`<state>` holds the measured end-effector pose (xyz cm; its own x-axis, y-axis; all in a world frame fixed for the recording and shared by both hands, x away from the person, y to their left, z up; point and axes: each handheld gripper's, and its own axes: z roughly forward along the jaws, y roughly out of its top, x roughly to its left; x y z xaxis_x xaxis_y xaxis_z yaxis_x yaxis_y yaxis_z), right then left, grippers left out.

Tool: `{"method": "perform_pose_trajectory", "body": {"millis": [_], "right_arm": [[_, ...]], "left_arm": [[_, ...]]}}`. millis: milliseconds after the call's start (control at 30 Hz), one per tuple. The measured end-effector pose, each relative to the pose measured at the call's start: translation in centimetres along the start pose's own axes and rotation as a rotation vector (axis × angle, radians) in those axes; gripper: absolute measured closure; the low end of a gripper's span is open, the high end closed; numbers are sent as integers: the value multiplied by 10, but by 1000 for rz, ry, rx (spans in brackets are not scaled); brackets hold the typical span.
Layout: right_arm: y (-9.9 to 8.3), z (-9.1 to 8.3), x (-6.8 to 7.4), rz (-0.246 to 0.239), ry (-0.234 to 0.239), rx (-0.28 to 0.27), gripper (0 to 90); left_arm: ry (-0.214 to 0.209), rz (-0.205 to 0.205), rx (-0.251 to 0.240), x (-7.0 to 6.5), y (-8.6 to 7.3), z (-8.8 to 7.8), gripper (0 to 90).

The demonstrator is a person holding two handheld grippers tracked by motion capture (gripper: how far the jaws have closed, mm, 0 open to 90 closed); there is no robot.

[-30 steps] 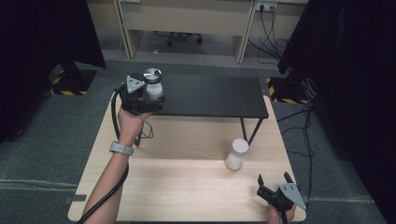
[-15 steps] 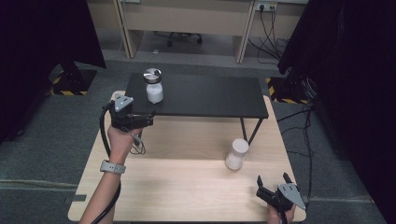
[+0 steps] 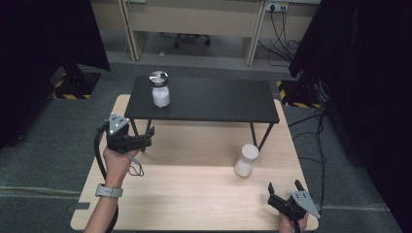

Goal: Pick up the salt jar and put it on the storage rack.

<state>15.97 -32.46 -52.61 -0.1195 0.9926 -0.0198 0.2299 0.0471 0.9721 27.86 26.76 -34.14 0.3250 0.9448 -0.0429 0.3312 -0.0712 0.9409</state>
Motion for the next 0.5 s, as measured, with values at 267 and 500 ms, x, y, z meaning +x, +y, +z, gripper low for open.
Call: {"method": "perform_pose_trajectory", "body": {"millis": [267,500], "right_arm": [[0,0,-1,4,3,1,3],[1,0,-1,3,2,5,4]], "left_arm": [[20,-6,12,2,-21,-11,0],[33,-22,32,7,-40,-19,0]]}}
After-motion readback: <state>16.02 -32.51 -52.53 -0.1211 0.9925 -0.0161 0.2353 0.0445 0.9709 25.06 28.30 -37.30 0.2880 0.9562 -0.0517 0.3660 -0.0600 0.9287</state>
